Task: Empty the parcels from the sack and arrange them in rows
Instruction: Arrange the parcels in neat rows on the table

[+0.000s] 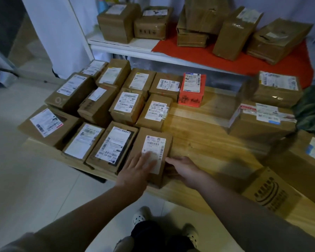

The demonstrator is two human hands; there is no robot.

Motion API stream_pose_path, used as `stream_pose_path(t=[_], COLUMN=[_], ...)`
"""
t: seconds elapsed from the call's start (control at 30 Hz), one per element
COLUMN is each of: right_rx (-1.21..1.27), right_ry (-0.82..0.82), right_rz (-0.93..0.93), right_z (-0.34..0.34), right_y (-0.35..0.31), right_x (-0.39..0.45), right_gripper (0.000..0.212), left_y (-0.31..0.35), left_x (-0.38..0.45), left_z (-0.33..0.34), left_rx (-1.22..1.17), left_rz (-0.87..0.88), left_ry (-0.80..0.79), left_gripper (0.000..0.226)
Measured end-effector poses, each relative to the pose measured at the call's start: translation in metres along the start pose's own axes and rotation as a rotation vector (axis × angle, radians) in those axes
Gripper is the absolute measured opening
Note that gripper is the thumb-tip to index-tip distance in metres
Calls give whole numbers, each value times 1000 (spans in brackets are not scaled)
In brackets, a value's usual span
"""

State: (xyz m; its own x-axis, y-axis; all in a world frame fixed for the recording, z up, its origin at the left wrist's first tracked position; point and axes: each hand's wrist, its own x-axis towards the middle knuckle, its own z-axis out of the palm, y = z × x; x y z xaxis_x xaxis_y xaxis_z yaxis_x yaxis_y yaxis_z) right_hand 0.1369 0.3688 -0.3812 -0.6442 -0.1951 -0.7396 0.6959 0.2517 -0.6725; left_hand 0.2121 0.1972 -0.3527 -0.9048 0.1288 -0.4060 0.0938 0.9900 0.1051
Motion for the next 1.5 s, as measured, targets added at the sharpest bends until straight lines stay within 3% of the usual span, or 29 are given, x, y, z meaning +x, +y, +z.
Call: stream_pose_path(t=[0.13,0.23,0.4,0.53,0.63,0.7,0.77,0.87,0.93,1.0,1.1,1.27,1.37,1.5], right_rx=[-51,-81,-53,-208,-350,-398,-344,10,293,412,464,525,534,537], right_ry=[69,201,519,900,1122,1162,1133,907,690,555,500,230,142,93], right_rz=[-57,-210,-578,-761,-671,-418,-135,-2,70,131,65,-45,-135,-216], right_z=[-15,-28,-76,-133,-177,-203,-228,-248,-244,-233,-220,-201,-193,-188], right_y=[7,11,19,43,65,80,97,116,124,130,125,100,83,58], right_x=[-10,-20,-56,-87,-108,-115,-115,-111,-106,-97,-82,-78,-78,-79], right_gripper=[10,12,16,12,17,27,50,78,73,65,64,64,40,41], left_y=[7,36,117,185,221,236,249,260,264,265,260,235,219,188], left_x=[6,14,30,41,47,48,46,43,41,41,41,41,34,35], left_z=[-6,-6,2,3,8,15,19,21,24,23,12,-13,-29,-50], left_rx=[93,75,-333,-976,-1241,-1272,-1285,-1300,-1298,-1289,-1247,-1197,-1155,-1715], left_rz=[-48,1,104,-115,-324,-361,-391,-398,-389,-384,-354,-352,-373,-617], left_ry=[-38,39,56,-203,-412,-483,-485,-463,-474,-465,-381,-219,-119,-189], left_gripper=[85,86,76,66,63,68,74,77,67,55,57,58,63,59])
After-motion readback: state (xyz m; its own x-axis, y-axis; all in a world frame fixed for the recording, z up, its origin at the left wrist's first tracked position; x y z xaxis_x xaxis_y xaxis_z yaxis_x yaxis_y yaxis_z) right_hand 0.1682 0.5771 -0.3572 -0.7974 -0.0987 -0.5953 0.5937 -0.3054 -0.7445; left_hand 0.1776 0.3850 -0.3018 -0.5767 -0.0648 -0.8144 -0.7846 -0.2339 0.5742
